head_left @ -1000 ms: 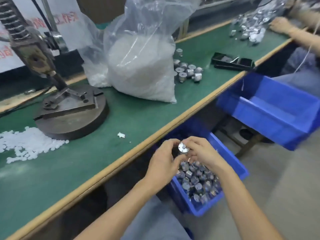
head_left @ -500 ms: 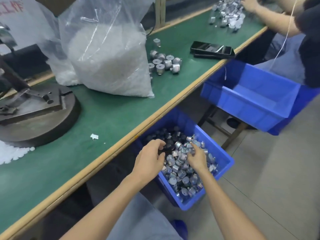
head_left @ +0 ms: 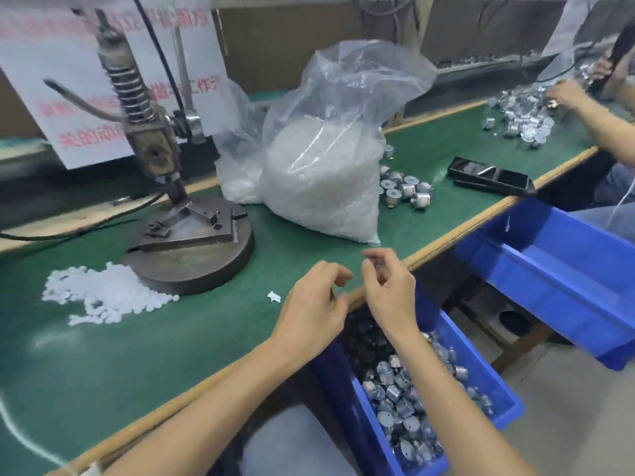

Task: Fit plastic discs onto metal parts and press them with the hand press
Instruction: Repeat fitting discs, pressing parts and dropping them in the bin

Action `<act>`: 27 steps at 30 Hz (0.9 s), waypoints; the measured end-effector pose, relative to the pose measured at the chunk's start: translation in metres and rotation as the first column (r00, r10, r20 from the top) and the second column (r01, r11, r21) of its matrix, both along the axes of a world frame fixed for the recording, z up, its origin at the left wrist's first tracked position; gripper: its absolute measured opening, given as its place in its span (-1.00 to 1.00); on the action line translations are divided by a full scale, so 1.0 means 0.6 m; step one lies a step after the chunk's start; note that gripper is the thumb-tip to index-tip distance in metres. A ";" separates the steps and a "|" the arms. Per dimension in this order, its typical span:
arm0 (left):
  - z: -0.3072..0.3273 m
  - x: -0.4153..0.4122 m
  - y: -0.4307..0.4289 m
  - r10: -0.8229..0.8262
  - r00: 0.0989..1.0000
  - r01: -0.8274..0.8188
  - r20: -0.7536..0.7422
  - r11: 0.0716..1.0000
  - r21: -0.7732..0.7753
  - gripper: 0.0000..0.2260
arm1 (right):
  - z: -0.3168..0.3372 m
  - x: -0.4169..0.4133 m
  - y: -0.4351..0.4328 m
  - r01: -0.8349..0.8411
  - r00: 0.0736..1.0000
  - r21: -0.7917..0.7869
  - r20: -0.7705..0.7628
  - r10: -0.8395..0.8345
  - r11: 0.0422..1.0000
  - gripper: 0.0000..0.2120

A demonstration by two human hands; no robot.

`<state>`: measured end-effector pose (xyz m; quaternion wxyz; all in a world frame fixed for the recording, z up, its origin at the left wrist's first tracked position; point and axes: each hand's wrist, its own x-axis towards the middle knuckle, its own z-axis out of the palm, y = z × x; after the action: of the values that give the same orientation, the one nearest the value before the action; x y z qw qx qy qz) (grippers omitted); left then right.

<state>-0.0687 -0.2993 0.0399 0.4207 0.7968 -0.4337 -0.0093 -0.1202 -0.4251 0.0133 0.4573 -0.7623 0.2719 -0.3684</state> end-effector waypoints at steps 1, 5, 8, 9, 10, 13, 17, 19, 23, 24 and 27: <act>0.018 0.015 0.017 0.017 0.999 -0.017 0.035 1.000 -0.012 -0.81 | 0.023 0.022 0.018 -0.059 0.998 -0.024 0.033 0.060 0.998 -0.88; 0.085 0.094 0.120 0.146 0.976 -0.141 0.163 0.989 -0.042 -0.80 | 0.101 0.109 0.110 -0.299 0.942 -0.150 0.113 0.317 0.942 -0.78; 0.133 0.145 0.219 0.291 0.935 -0.278 0.203 0.956 -0.088 -0.78 | 0.143 0.173 0.197 -0.454 0.866 -0.210 0.124 0.485 0.866 -0.80; 0.147 0.158 0.254 0.336 0.915 -0.323 0.224 0.942 -0.092 -0.78 | 0.156 0.192 0.229 -0.505 0.832 -0.232 0.126 0.541 0.831 -0.80; 0.161 0.170 0.290 0.377 0.892 -0.366 0.250 0.926 -0.090 -0.78 | 0.168 0.212 0.262 -0.554 0.792 -0.262 0.128 0.597 0.790 -0.79; 0.195 0.193 0.403 0.491 0.819 -0.487 0.296 0.869 -0.093 -0.80 | 0.200 0.264 0.370 -0.678 0.662 -0.347 0.094 0.743 0.648 -0.82; 0.215 0.203 0.549 0.649 0.697 -0.657 0.305 0.749 -0.093 -0.84 | 0.224 0.311 0.521 -0.770 0.502 -0.440 0.029 0.865 0.462 -0.91; 0.216 0.202 0.616 0.720 0.635 -0.726 0.280 0.680 -0.101 -0.86 | 0.228 0.327 0.590 -0.806 0.415 -0.481 -0.046 0.909 0.344 -0.89; 0.202 0.206 0.712 0.822 0.529 -0.830 0.212 0.553 -0.074 -0.87 | 0.227 0.357 0.699 -0.860 0.317 -0.476 -0.215 0.924 0.184 -0.82; 0.195 0.212 0.726 0.838 0.507 -0.850 0.201 0.525 -0.050 -0.87 | 0.225 0.364 0.713 -0.864 0.309 -0.478 -0.258 0.915 0.157 -0.81; 0.166 0.237 0.770 0.862 0.460 -0.887 0.212 0.456 0.069 -0.84 | 0.218 0.392 0.748 -0.882 0.303 -0.463 -0.427 0.852 0.081 -0.78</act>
<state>0.0737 0.1624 0.1395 0.2628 0.9370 0.0111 0.2300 0.1148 0.0236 0.1444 0.2931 -0.8817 -0.3623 -0.0742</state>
